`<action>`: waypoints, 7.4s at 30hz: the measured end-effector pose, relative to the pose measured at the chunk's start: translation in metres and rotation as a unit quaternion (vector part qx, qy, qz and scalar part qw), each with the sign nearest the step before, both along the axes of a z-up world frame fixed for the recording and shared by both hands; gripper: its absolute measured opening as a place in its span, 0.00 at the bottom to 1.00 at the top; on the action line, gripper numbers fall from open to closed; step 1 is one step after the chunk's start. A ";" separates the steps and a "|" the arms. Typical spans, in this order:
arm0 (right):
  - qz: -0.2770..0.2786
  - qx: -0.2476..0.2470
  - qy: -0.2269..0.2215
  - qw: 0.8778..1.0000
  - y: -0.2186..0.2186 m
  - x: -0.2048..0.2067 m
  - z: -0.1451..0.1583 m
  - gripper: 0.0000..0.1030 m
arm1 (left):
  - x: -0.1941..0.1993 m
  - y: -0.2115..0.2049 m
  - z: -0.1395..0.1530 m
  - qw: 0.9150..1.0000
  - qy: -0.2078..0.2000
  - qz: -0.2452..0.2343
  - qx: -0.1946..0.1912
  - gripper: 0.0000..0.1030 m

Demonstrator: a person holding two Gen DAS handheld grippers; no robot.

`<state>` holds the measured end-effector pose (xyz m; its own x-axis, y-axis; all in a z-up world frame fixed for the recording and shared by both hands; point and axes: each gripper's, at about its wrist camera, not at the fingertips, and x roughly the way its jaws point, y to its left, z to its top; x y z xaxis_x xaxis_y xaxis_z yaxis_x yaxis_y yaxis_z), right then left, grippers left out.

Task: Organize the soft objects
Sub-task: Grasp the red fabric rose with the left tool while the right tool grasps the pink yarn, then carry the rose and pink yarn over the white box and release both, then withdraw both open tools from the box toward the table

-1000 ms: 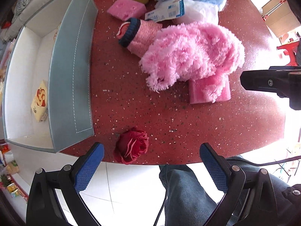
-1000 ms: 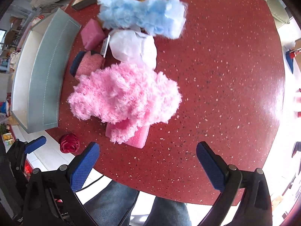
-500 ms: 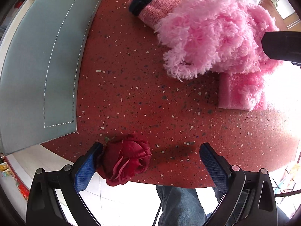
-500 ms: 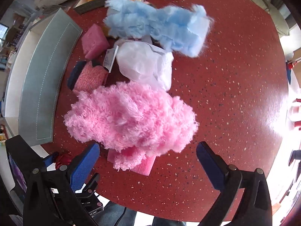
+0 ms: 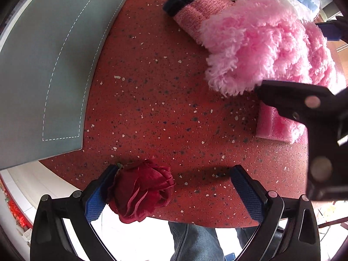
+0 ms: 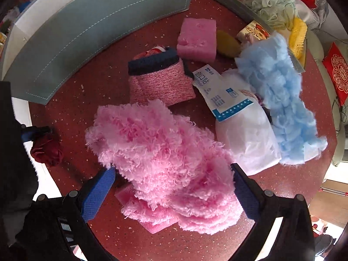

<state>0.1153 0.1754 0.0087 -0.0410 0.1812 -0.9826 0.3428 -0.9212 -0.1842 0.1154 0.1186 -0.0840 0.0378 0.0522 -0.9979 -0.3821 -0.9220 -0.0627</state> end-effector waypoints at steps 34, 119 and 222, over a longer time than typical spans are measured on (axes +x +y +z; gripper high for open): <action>-0.296 -0.116 0.072 0.945 0.098 0.074 0.098 0.51 | -0.023 -0.007 0.092 0.994 -0.003 -0.080 0.078 0.40; -0.106 -0.015 0.116 0.988 -0.046 -0.045 0.169 0.52 | -0.119 -0.173 0.141 0.978 0.135 0.111 0.116 0.40; -0.203 -0.150 0.048 0.966 -0.007 -0.052 0.112 1.00 | -0.091 -0.074 0.127 0.997 0.076 0.004 0.001 1.00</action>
<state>0.0633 0.1686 0.1205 -0.1202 -0.0913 -0.9885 -0.0627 -0.9931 0.0993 0.0244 0.0444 0.0426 -0.1140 0.0537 -0.9920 -0.3794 -0.9252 -0.0065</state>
